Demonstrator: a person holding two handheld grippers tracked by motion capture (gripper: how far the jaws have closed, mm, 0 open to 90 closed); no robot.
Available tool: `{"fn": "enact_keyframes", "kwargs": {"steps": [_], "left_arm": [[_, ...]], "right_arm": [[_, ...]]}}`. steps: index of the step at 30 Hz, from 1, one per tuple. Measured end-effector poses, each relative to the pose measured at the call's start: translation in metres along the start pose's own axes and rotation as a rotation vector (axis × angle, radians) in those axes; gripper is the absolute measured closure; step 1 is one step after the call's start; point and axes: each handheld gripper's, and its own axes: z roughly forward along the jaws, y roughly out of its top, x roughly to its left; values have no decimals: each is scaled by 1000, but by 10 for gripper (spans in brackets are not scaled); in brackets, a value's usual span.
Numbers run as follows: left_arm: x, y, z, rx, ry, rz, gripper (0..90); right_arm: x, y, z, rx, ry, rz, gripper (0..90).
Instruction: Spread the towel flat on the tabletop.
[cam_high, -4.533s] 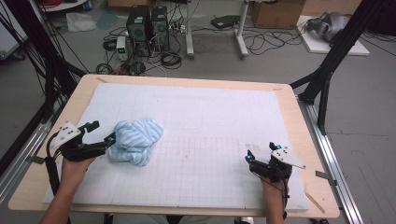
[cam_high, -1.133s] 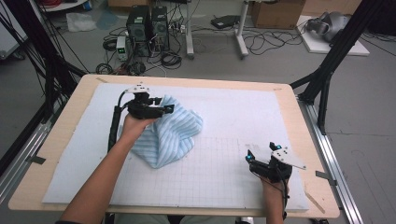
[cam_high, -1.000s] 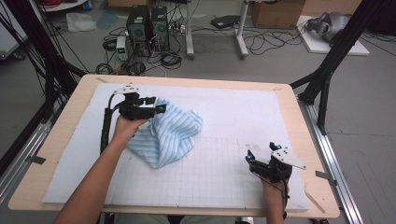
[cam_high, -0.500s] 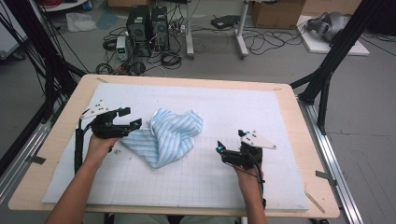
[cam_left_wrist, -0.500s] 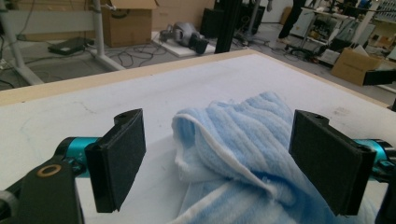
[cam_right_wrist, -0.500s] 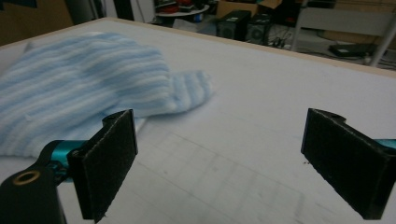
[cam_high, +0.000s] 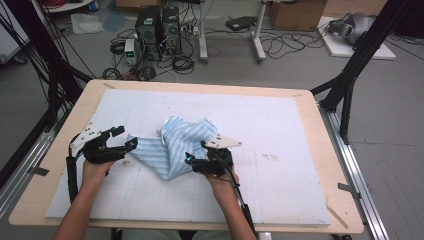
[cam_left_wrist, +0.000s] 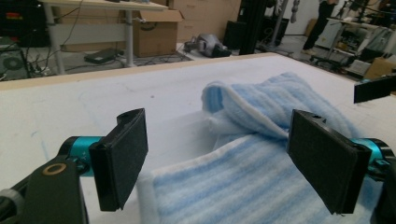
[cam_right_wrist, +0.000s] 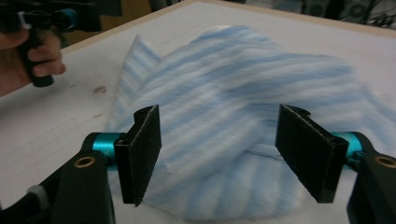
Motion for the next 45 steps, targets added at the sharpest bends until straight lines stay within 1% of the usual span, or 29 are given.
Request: {"fn": "enact_keyframes", "kwargs": {"steps": [1, 2, 4, 5, 6, 8, 9, 10, 11, 12, 13, 14, 15, 16, 19, 20, 21, 22, 25, 26, 28, 30, 34, 35, 37, 39, 40, 42, 45], "left_arm": [[1, -2, -1, 3, 1, 0, 211], [2, -4, -1, 6, 6, -1, 211], [3, -6, -2, 8, 13, 2, 213], [4, -8, -2, 4, 19, 11, 216], [4, -8, -3, 3, 19, 13, 222], [5, -11, -3, -1, 25, 8, 223], [6, -13, -3, 2, 22, 4, 223], [6, -14, -3, 4, 22, 0, 223], [7, -16, -4, 7, 23, 2, 223], [7, -18, -4, 3, 26, -1, 223], [7, -18, -6, -12, 24, 0, 223], [7, -18, -7, -14, 31, 1, 226], [8, -18, -7, -17, 30, -1, 225], [8, -18, -8, -20, 31, -4, 226], [9, -19, -8, -20, 31, -14, 226], [9, -19, -8, -20, 29, -15, 226], [10, -19, -8, -23, 29, -21, 225], [10, -19, -8, -23, 29, -24, 225], [10, -20, -9, -36, 34, -28, 224], [10, -20, -9, -36, 33, -28, 224], [10, -20, -9, -36, 35, -29, 224], [11, -20, -10, -36, 35, -31, 225], [11, -20, -10, -42, 38, -36, 225], [11, -20, -10, -42, 36, -34, 225], [10, -20, -10, -40, 38, -29, 227], [10, -20, -10, -39, 37, -26, 227], [10, -20, -10, -40, 37, -25, 228], [10, -20, -10, -42, 39, -26, 229], [10, -20, -10, -45, 41, -26, 229]], "right_arm": [[10, 2, 11, 14, 23, -13, 322], [10, 2, 11, 14, 23, -13, 322], [20, 4, 22, 27, 34, -15, 321], [22, 5, 25, 29, 32, -21, 321], [28, 6, 30, 44, 17, -33, 321], [32, 7, 36, 57, 0, -43, 328], [34, 8, 41, 77, -11, -55, 362], [35, 7, 44, 96, -28, -76, 421], [36, 6, 47, 142, -61, -119, 598], [36, 6, 47, 142, -61, -119, 598], [34, 6, 47, 159, -64, -132, 689], [32, 6, 46, 167, -64, -140, 780], [30, 6, 43, 162, -65, -160, 828], [29, 6, 38, 148, -69, -174, 844], [20, 9, 24, 118, -94, -175, 847], [14, 9, 16, 105, -106, -158, 847], [4, 9, 3, 88, -125, -131, 844], [4, 9, 3, 88, -125, -131, 844], [-14, 6, -20, 57, -157, -80, 833], [-23, 3, -29, 46, -170, -56, 829], [-34, 0, -42, 36, -195, -14, 826], [-43, -3, -51, 27, -226, 8, 826], [-59, -13, -68, 47, -307, 28, 826], [-61, -15, -70, 58, -323, 34, 825], [-69, -20, -75, 90, -371, 45, 816], [-77, -24, -76, 128, -413, 50, 771], [-79, -25, -76, 137, -421, 55, 720], [-77, -24, -79, 106, -400, 41, 627], [-67, -15, -80, 51, -361, -8, 502]]}}
